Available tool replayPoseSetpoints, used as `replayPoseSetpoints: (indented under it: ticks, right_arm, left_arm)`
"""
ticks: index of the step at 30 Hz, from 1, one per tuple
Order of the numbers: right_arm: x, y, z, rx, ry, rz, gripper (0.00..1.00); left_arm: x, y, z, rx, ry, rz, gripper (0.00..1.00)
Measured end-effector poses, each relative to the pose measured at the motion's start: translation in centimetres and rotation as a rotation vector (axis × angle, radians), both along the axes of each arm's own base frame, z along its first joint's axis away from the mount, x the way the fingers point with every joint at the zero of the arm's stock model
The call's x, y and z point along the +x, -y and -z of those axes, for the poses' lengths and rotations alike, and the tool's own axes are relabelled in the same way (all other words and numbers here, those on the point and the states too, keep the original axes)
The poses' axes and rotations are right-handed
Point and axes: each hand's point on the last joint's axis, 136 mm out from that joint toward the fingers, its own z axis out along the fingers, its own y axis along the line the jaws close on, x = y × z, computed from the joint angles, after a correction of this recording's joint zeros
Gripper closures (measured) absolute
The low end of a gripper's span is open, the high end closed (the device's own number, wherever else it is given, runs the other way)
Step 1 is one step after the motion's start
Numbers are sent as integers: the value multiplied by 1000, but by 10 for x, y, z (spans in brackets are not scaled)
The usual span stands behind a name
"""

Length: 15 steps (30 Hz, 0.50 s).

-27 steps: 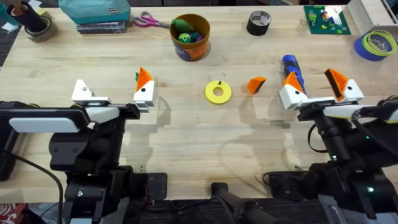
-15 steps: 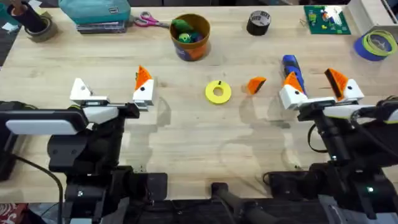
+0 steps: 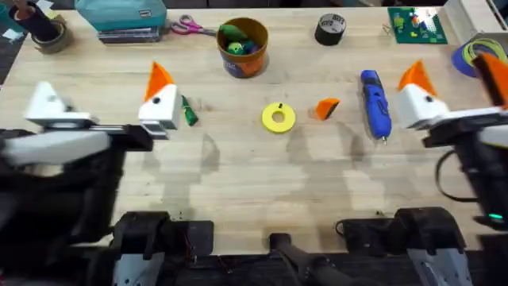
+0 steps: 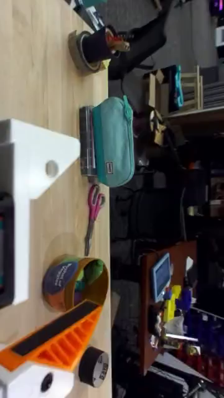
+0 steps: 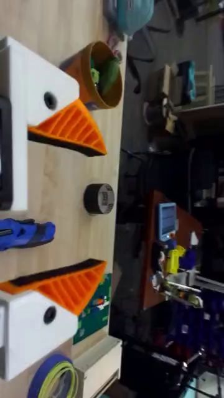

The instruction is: Pick up the gripper from the table and insert it into the empty holder that is missing its gripper. Then pick up a screw, insert it into the mounting hole, and use the screwdriver to tighten it. Finally, clean up the table by picking up the vegetable and placing it into the bucket.

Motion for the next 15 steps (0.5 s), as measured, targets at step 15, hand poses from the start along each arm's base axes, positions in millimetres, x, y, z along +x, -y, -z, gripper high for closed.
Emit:
replayPoseSetpoints:
  ticks: [15]
  right_arm:
    - [17, -1, -26, -1, -556, -5, 6]
  left_arm:
    - [31, 0, -12, 3, -543, 0, 15]
